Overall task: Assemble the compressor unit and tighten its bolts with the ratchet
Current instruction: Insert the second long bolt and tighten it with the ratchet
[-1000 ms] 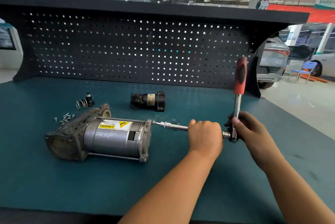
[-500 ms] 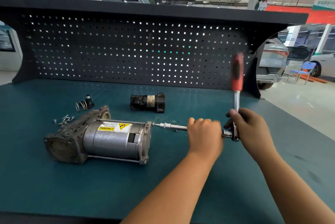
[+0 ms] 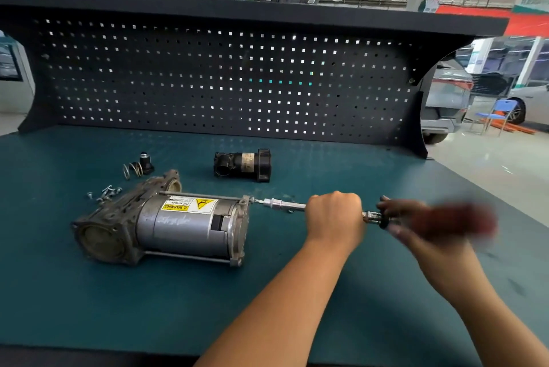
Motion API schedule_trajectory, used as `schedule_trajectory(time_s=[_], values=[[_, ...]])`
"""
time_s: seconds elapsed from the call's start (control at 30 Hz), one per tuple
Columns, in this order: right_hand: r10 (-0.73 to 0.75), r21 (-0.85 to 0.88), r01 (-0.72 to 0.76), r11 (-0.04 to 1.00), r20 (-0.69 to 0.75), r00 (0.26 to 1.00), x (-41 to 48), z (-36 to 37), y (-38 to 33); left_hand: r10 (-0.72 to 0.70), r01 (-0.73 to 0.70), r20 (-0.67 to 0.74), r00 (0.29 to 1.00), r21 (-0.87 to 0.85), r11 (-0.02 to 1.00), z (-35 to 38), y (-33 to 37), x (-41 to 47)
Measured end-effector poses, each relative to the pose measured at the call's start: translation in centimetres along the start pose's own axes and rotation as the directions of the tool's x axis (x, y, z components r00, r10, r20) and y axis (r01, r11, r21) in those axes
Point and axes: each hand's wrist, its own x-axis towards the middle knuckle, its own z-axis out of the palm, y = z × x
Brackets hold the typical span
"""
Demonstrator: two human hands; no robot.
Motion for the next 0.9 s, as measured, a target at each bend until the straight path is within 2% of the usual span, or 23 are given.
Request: schedule_trajectory(time_s=[0.1, 0.13, 0.2, 0.27, 0.4, 0.43, 0.5, 0.53, 0.57, 0.63, 0.73, 0.83, 0.9], values=[[-0.167, -0.262, 0.194, 0.945, 0.125, 0.978, -1.4, -0.3, 0.9, -0.011, 0.011, -0.020, 1.000, -0.006, 1.000, 0.1, 0.1, 0.2], [-0.165, -0.301, 0.198, 0.933, 0.134, 0.977, -1.4, -0.4, 1.3, -0.012, 0.012, -0.012, 1.000, -0.003, 1.000, 0.3, 0.1, 0.3], [-0.066, -0.258, 0.082, 0.963, 0.070, 0.995, -0.9, -0.3, 1.3, -0.007, 0.007, 0.000, 1.000, 0.002, 1.000, 0.4, 0.0, 0.1], [0.060, -0.142, -0.064, 0.988, -0.033, 0.998, 0.6, 0.3, 0.7, 0.002, -0.002, -0.010, 1.000, -0.019, 1.000, 0.6, -0.1, 0.1], [0.276, -0.044, -0.295, 0.954, -0.244, 0.930, 5.3, 1.6, -0.4, -0.018, 0.019, -0.081, 0.997, 0.009, 1.000, -0.4, -0.1, -0.2], [0.396, 0.037, -0.399, 0.916, -0.230, 0.889, 6.2, 1.6, -0.6, -0.010, 0.014, -0.100, 0.995, 0.043, 0.999, -0.4, -0.1, -0.2], [0.634, 0.164, -0.615, 0.771, -0.105, 0.767, 6.9, 1.6, -0.9, -0.007, 0.012, -0.123, 0.992, 0.039, 0.999, 0.0, -0.2, -0.1], [0.692, 0.169, -0.678, 0.716, -0.039, 0.721, 6.6, 1.5, -0.9, -0.022, 0.026, -0.113, 0.993, 0.027, 0.999, 0.3, -0.3, -0.2], [0.701, 0.159, -0.692, 0.704, -0.003, 0.713, 6.1, 1.3, -0.6, -0.032, 0.034, -0.082, 0.996, 0.020, 0.999, 0.2, -0.3, -0.2], [0.612, 0.176, -0.600, 0.780, -0.016, 0.791, 4.8, 0.9, 0.2, -0.001, 0.001, -0.001, 1.000, 0.003, 1.000, 0.4, -0.2, -0.2], [0.341, 0.179, -0.323, 0.929, -0.080, 0.937, 2.5, 0.6, 0.2, -0.005, 0.006, 0.043, 0.999, -0.018, 1.000, 0.4, -0.3, -0.2], [0.095, 0.075, -0.092, 0.993, -0.043, 0.995, 0.5, 0.3, 0.5, -0.040, 0.041, 0.050, 0.998, -0.017, 0.999, 0.2, -0.3, 0.2], [-0.039, -0.117, 0.041, 0.992, 0.017, 0.999, -0.8, 0.3, 0.8, -0.051, 0.051, 0.046, 0.998, -0.008, 0.999, 0.2, -0.4, 0.5]])
